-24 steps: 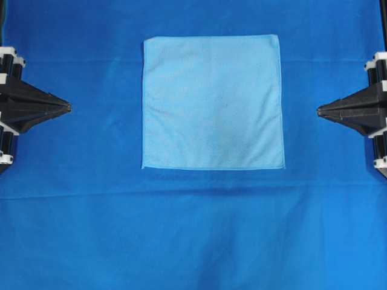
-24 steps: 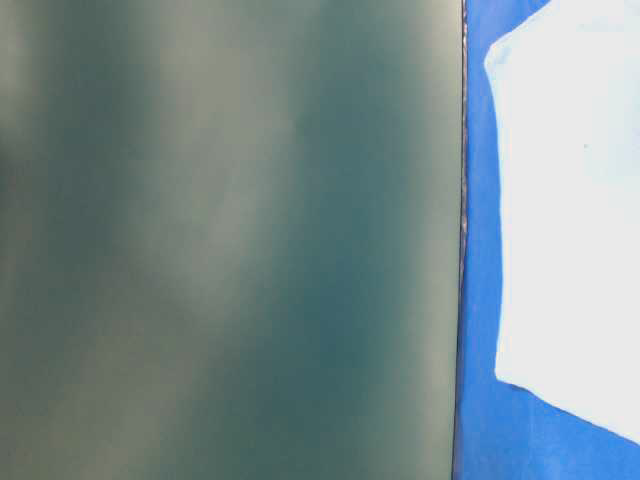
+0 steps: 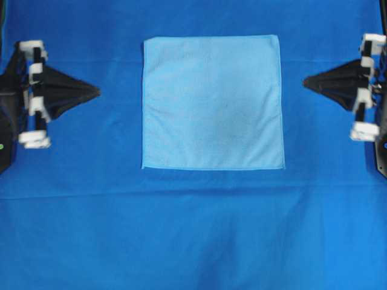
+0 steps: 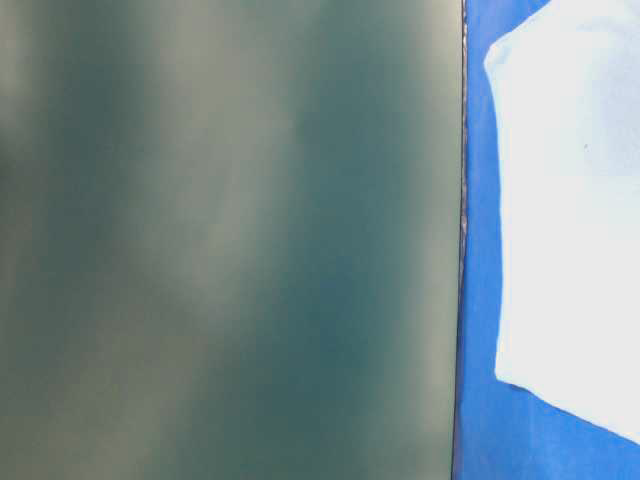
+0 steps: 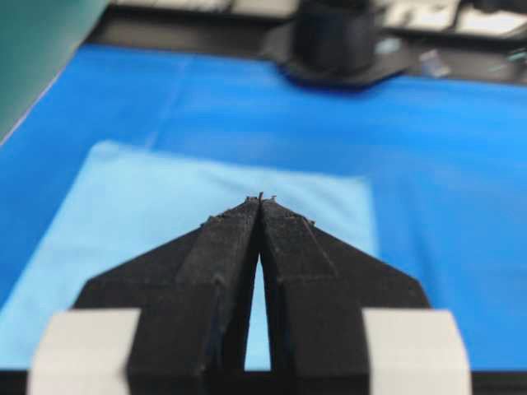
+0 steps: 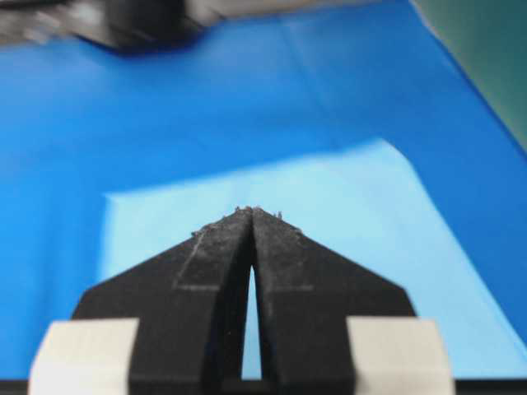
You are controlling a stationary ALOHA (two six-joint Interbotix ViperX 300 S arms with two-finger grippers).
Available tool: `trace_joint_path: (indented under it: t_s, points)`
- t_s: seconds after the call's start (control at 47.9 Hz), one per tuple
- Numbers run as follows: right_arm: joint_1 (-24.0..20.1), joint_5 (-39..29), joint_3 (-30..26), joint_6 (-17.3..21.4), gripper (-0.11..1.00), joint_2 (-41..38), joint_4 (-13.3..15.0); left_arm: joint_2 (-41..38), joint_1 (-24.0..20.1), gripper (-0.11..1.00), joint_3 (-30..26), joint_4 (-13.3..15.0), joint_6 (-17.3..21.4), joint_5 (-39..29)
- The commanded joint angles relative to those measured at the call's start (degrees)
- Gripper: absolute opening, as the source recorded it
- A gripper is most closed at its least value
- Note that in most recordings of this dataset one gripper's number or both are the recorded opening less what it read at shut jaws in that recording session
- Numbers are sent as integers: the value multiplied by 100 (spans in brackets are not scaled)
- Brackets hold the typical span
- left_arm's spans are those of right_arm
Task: Fold the light blue towel.
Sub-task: 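Move both grippers to the towel's two far corners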
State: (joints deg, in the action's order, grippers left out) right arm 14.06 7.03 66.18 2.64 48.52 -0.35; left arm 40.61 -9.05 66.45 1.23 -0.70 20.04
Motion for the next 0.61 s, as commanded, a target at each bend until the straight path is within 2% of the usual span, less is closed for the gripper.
trace_joint_path:
  t_s: [0.0,0.167,0.188,0.23,0.355,0.397,0.439,0.501,0.585]
  points:
    - [369,-35,-193,9,0,-246,-18,-431,-316,0,-246,18,-9,79]
    - [1107,-246,-316,-18,1,-1002,18,-1266,-835,2,-571,18,-9,79]
    - [1187,-246,-334,-35,3,-1107,26,-1380,-896,5,-633,26,-9,79]
    - [1371,-246,-396,-44,12,-1380,70,-1661,-1046,14,-756,18,-9,70]
    - [1784,-246,-633,-70,51,-2039,220,-2399,-1441,51,-1081,18,-9,70]
    - [1898,-246,-729,-79,60,-2250,299,-2628,-1556,63,-1169,26,-9,70]
    - [2039,-246,-844,-79,63,-2531,422,-2865,-1652,74,-1266,18,-9,70]
    - [2162,-246,-976,-79,59,-2874,554,-3173,-1775,84,-1389,26,44,88]
    - [2294,-246,-1151,-79,57,-3357,677,-3630,-1942,84,-1556,26,105,88]
